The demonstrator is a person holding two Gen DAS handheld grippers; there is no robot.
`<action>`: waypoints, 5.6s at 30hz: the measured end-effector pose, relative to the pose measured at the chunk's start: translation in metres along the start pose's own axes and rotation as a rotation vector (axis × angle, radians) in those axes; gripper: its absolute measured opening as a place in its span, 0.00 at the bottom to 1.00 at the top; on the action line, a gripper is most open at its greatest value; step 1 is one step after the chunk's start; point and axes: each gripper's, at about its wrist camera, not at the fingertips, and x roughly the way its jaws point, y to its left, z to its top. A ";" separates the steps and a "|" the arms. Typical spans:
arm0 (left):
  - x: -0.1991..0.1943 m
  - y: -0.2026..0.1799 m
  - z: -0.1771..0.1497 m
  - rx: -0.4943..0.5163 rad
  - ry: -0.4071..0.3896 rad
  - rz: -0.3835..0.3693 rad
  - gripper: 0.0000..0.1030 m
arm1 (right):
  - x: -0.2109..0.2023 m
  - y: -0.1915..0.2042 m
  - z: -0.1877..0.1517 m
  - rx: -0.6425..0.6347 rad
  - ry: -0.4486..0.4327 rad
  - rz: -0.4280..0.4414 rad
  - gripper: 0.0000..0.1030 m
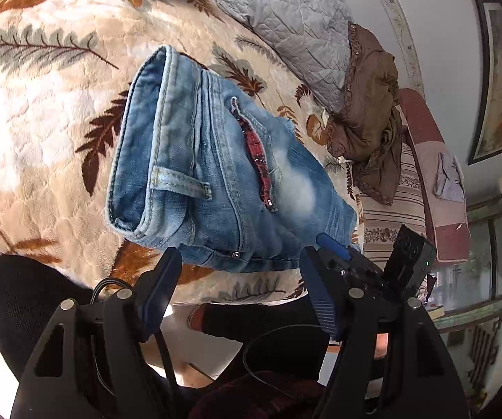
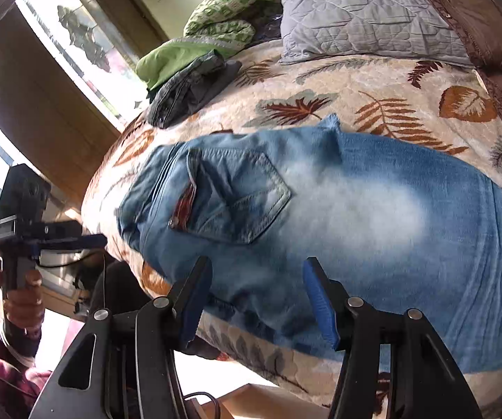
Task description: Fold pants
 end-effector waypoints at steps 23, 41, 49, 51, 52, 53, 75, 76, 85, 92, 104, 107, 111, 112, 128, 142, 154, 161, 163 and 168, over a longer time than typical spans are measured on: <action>-0.027 -0.046 -0.016 0.332 0.044 0.187 0.64 | -0.087 -0.083 -0.080 0.412 -0.286 -0.096 0.56; 0.304 -0.349 0.024 0.910 0.447 0.314 0.76 | -0.116 -0.276 -0.195 1.077 -0.750 0.050 0.55; 0.441 -0.403 0.003 1.056 0.625 0.340 0.76 | -0.115 -0.274 -0.202 0.948 -0.729 0.088 0.54; 0.459 -0.403 0.000 1.092 0.651 0.364 0.76 | -0.114 -0.271 -0.200 0.911 -0.714 0.066 0.55; 0.465 -0.404 -0.001 1.100 0.672 0.360 0.76 | -0.113 -0.270 -0.200 0.903 -0.716 0.061 0.55; 0.471 -0.404 -0.002 1.105 0.697 0.350 0.76 | -0.113 -0.270 -0.200 0.901 -0.723 0.062 0.55; 0.385 -0.386 -0.004 1.040 0.619 0.090 0.07 | -0.137 -0.249 -0.162 0.791 -0.740 -0.045 0.06; 0.371 -0.385 0.006 1.022 0.605 0.083 0.07 | -0.141 -0.240 -0.156 0.757 -0.734 -0.051 0.06; 0.282 -0.331 0.044 0.851 0.479 0.140 0.13 | -0.126 -0.131 -0.075 0.393 -0.568 -0.078 0.06; 0.259 -0.210 0.082 0.526 0.472 0.287 0.20 | -0.025 -0.066 -0.035 0.257 -0.230 -0.076 0.25; 0.124 -0.157 0.105 0.314 0.297 0.214 0.27 | -0.094 -0.036 -0.066 0.243 -0.315 -0.143 0.60; 0.082 -0.166 0.096 0.349 0.242 0.258 0.53 | -0.120 -0.070 -0.079 0.419 -0.381 -0.104 0.65; 0.076 -0.171 0.079 0.363 0.238 0.227 0.67 | -0.112 -0.103 -0.086 0.585 -0.390 -0.021 0.65; 0.086 -0.171 0.075 0.362 0.252 0.213 0.69 | -0.107 -0.110 -0.087 0.633 -0.387 0.011 0.65; 0.228 -0.151 0.058 0.215 0.405 0.175 0.72 | -0.066 -0.155 -0.124 1.016 -0.366 0.237 0.65; 0.244 -0.157 0.045 0.333 0.325 0.239 0.20 | -0.054 -0.171 -0.111 0.867 -0.308 0.040 0.07; 0.183 -0.205 0.044 0.446 0.203 0.079 0.52 | -0.127 -0.155 -0.093 0.747 -0.490 0.024 0.19; 0.249 -0.182 0.046 0.354 0.294 0.197 0.51 | -0.054 -0.172 -0.070 0.740 -0.299 -0.030 0.19; 0.250 -0.180 0.045 0.358 0.272 0.194 0.51 | -0.046 -0.177 -0.082 0.762 -0.321 0.000 0.16; 0.240 -0.178 0.045 0.326 0.279 0.172 0.51 | -0.050 -0.179 -0.082 0.770 -0.318 0.018 0.16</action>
